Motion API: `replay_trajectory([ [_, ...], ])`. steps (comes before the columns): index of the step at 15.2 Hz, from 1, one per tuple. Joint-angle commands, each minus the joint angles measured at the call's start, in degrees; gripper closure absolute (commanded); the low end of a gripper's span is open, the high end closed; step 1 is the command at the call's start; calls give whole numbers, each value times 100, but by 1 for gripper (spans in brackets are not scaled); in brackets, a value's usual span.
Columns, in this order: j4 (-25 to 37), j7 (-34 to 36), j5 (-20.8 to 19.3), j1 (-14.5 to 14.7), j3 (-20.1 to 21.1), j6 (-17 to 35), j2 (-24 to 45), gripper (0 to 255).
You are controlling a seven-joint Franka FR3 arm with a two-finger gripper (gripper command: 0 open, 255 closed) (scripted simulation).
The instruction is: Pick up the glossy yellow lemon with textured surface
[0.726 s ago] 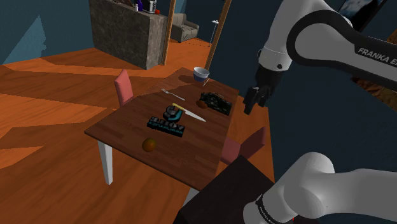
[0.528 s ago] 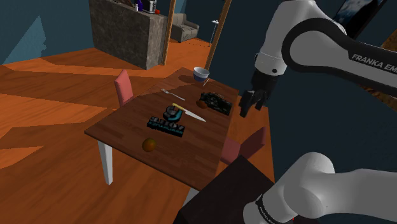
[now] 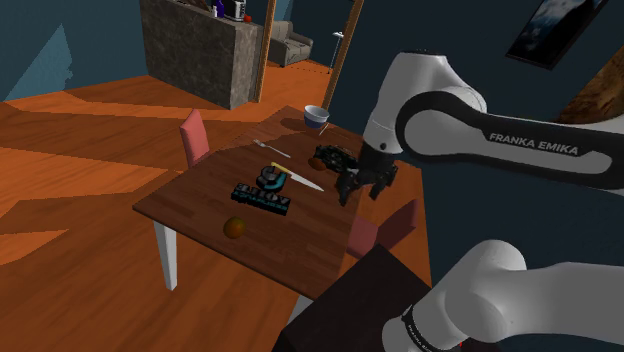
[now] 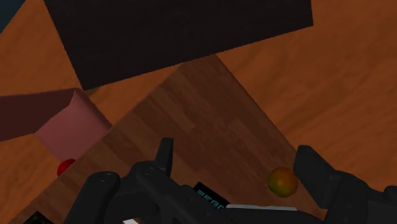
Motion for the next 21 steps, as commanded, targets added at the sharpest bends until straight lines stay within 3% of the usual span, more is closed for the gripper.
replay_trajectory([
  [1,-192,401,166,-40,188,498,184,0],
  [8,-471,1798,566,-260,952,2340,1366,0],
  [13,-324,2941,441,-638,1550,3656,2559,0],
  [17,-15,4189,-250,-1112,2018,4591,3652,0],
  [21,488,6007,-1809,-1440,2143,5249,4841,0],
])
